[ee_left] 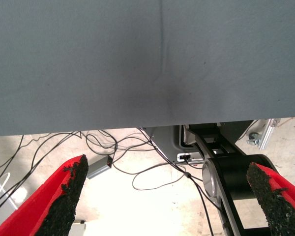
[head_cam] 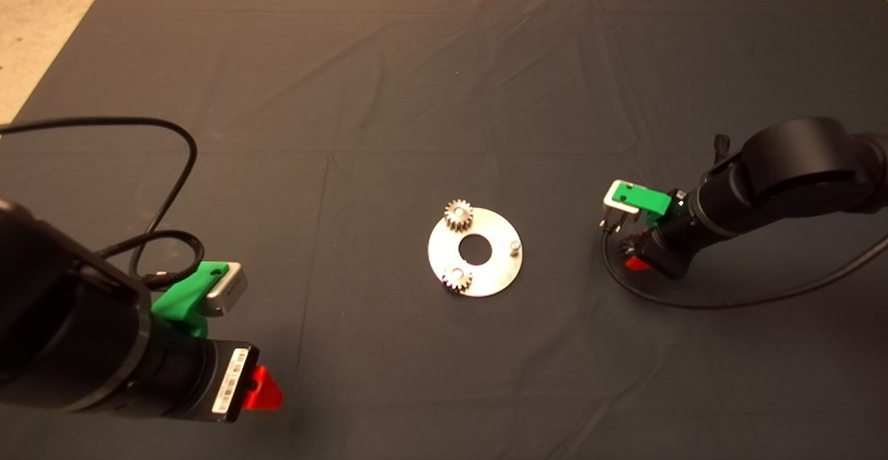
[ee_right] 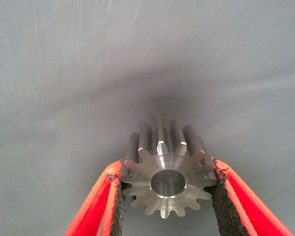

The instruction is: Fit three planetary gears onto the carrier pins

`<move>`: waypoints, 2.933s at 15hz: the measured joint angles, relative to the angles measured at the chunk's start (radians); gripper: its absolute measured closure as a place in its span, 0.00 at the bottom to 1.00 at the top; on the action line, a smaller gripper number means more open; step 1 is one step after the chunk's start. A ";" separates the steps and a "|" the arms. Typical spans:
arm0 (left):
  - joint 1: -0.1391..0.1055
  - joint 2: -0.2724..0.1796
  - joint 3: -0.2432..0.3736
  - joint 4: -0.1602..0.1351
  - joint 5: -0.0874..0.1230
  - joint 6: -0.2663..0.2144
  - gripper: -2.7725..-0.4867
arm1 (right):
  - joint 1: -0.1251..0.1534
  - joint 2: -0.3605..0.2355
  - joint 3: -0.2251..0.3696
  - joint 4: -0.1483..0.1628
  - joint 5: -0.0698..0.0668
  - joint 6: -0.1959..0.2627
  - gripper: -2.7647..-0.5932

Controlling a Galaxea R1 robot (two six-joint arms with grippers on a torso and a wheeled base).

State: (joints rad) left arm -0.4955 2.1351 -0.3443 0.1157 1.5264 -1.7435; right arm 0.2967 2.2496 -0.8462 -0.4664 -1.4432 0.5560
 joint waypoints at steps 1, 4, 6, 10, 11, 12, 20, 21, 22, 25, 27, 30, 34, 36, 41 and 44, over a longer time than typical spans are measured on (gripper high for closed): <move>0.004 -0.001 0.000 -0.002 0.000 -0.005 0.20 | 0.010 0.003 0.000 0.003 -0.001 0.004 0.78; 0.005 0.001 0.000 -0.002 -0.001 -0.007 0.20 | 0.051 0.028 0.000 0.042 -0.009 0.017 0.78; 0.005 0.000 0.000 -0.003 0.000 -0.008 0.20 | 0.055 0.086 0.000 0.058 -0.021 0.046 0.78; 0.005 0.000 0.000 -0.003 0.000 -0.013 0.20 | 0.055 0.230 -0.031 0.078 -0.073 0.096 0.78; 0.006 0.000 0.000 -0.003 0.000 -0.013 0.20 | 0.055 0.251 -0.049 0.081 -0.080 0.100 0.78; 0.009 0.000 0.000 -0.003 0.000 -0.014 0.20 | 0.055 0.269 -0.068 0.088 -0.083 0.103 0.78; 0.016 0.000 0.000 -0.003 0.000 -0.014 0.20 | 0.060 0.372 -0.154 0.146 -0.085 0.105 0.78; 0.016 0.000 0.000 -0.003 0.000 -0.014 0.20 | 0.064 0.377 -0.160 0.154 -0.084 0.105 0.78; 0.016 0.000 0.000 -0.003 -0.001 -0.014 0.20 | 0.069 0.380 -0.165 0.160 -0.084 0.106 0.78; 0.016 0.000 0.000 -0.003 0.000 -0.014 0.20 | 0.072 0.394 -0.179 0.171 -0.091 0.106 0.78; 0.016 0.000 0.000 -0.003 0.000 -0.015 0.20 | 0.072 0.419 -0.191 0.174 -0.089 0.106 0.78; 0.016 -0.002 0.000 -0.003 0.000 -0.015 0.20 | 0.072 0.443 -0.217 0.176 -0.087 0.104 0.78; 0.016 -0.002 0.000 -0.003 0.000 -0.015 0.20 | 0.072 0.478 -0.253 0.176 -0.090 0.100 0.78; 0.016 -0.001 0.000 -0.003 0.000 -0.015 0.20 | 0.072 0.489 -0.255 0.176 -0.086 0.099 0.78; 0.016 -0.002 0.000 -0.003 -0.001 -0.015 0.20 | 0.072 0.503 -0.259 0.176 -0.087 0.098 0.78; 0.016 -0.002 0.000 -0.003 0.000 -0.015 0.20 | 0.068 0.502 -0.259 0.176 -0.088 0.096 0.78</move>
State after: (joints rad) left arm -0.4791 2.1332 -0.3443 0.1126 1.5260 -1.7587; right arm 0.3645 2.7513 -1.1049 -0.2900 -1.5309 0.6517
